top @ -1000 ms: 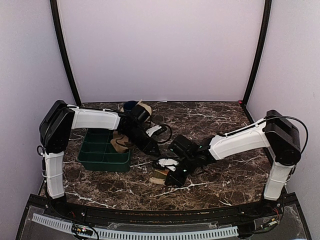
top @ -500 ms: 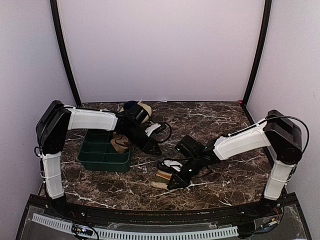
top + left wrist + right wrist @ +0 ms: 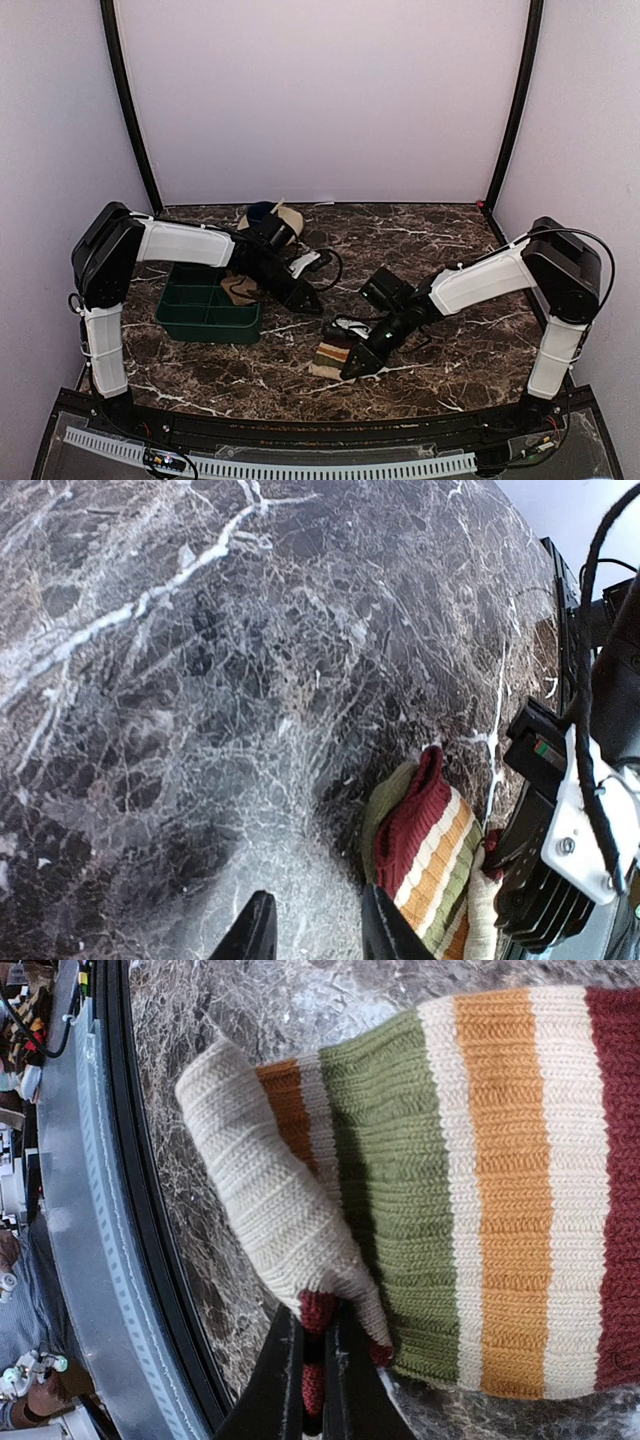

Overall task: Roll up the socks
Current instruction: Roll the sock at the center of the board.

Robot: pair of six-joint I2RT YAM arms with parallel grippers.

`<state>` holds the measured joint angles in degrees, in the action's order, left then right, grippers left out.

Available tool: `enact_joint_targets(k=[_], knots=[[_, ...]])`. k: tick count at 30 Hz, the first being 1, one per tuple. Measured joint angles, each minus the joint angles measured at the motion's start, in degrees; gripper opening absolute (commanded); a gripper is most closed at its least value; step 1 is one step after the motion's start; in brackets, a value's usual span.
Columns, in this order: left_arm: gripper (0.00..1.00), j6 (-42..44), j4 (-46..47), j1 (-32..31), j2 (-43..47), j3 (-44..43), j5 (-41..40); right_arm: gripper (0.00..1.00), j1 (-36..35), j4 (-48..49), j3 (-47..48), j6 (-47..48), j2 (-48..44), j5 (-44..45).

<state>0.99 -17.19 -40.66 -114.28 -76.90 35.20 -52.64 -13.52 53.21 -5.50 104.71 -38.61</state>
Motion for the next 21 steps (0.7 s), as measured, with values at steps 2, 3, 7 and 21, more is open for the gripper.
enact_joint_targets(k=[2, 3, 7, 21], knots=[[0.32, 0.00, 0.90, 0.00, 0.04, 0.96, 0.39, 0.00, 0.52, -0.11, 0.00, 0.02, 0.28, -1.03], [0.34, 0.00, 1.27, 0.00, 0.07, 1.38, 0.68, 0.00, 0.81, -0.24, 0.00, 0.02, 0.37, -1.53], [0.36, -0.20, 3.32, 0.00, 0.59, 3.13, 2.36, 0.00, 1.92, -0.57, -0.42, 0.02, 0.52, -3.32], [0.39, -2.58, 11.67, -0.28, 8.70, 5.97, 8.98, 0.00, 3.21, -0.52, -1.22, 0.00, 0.83, -5.84]])
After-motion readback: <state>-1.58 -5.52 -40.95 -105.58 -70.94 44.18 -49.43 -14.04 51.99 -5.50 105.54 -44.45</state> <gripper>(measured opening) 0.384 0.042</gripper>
